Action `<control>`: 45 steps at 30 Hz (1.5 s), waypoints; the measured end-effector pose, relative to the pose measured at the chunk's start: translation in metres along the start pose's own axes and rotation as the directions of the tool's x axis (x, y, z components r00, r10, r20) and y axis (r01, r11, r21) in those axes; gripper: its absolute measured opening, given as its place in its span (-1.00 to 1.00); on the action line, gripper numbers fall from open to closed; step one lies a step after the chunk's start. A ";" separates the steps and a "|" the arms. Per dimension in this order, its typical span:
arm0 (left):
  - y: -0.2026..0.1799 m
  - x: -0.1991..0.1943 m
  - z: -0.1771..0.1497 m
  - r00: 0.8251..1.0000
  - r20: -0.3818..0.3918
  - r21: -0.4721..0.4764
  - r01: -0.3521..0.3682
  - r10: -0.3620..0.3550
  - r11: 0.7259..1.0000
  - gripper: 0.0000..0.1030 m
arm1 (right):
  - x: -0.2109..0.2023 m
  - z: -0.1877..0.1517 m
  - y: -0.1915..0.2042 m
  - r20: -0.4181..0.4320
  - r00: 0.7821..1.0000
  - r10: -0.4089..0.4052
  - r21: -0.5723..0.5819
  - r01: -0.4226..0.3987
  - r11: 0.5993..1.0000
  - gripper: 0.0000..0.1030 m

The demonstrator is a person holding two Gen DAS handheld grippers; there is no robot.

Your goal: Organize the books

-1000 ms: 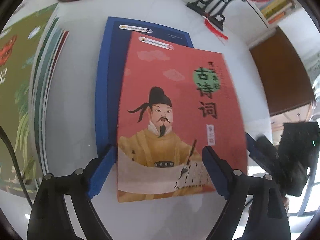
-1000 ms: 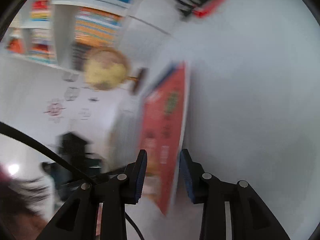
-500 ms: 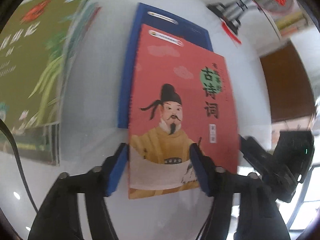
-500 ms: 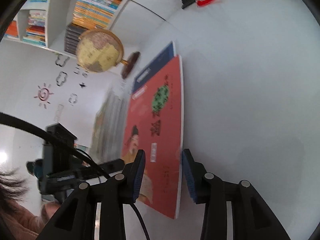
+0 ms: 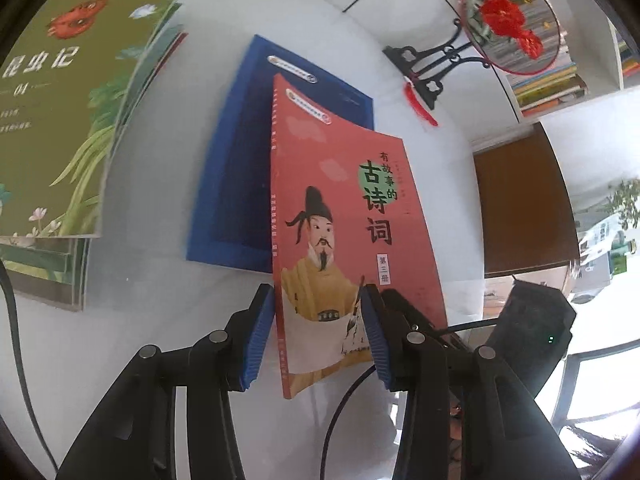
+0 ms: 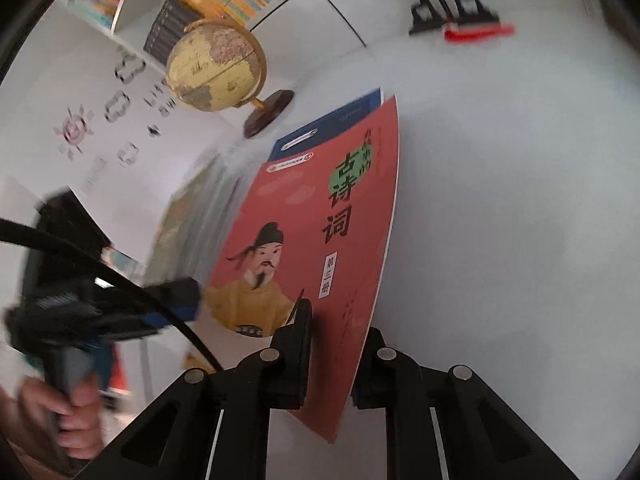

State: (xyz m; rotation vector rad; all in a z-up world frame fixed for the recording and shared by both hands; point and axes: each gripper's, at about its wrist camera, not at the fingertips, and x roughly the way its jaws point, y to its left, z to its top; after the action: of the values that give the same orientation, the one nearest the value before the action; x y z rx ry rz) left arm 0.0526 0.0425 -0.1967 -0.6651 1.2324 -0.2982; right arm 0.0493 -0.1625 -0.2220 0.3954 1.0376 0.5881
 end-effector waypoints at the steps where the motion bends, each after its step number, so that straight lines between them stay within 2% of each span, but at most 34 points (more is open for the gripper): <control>1: -0.002 -0.001 0.000 1.000 0.003 0.013 -0.008 0.008 1.000 -0.22 | 0.000 0.002 0.005 -0.001 1.000 -0.028 -0.020 0.028 0.999 -0.72; 5: -0.009 -0.009 0.004 1.000 0.022 0.075 -0.018 0.016 0.997 -0.22 | -0.005 0.008 0.019 0.002 0.995 -0.104 -0.113 0.103 0.988 -0.72; 9: -0.017 -0.016 0.008 0.998 0.029 0.128 -0.060 0.057 0.990 -0.22 | -0.016 0.012 0.027 0.036 0.994 -0.103 -0.138 0.107 0.985 -0.72; 12: -0.019 -0.016 0.010 0.996 0.024 0.128 -0.088 0.085 0.988 -0.22 | -0.015 0.015 0.036 0.042 0.993 -0.113 -0.155 0.118 0.981 -0.72; 28: -0.017 -0.041 0.014 0.994 0.051 0.133 -0.101 0.095 0.986 -0.22 | -0.029 0.023 0.072 0.115 0.987 -0.112 -0.222 0.135 0.966 -0.72; 34: -0.015 -0.056 0.018 0.995 0.071 0.127 -0.081 0.072 0.989 -0.22 | -0.032 0.028 0.088 0.136 0.984 -0.115 -0.243 0.146 0.959 -0.72; 45: -0.002 -0.097 0.030 0.990 0.138 0.114 0.003 -0.019 0.994 -0.22 | -0.049 0.046 0.133 0.204 0.970 -0.132 -0.300 0.190 0.935 -0.72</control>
State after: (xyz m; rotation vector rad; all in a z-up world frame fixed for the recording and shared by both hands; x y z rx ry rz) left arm 0.0497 0.1040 -0.1157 -0.5850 1.0713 -0.3231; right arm 0.0359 -0.0905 -0.0919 0.0746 0.7752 0.5492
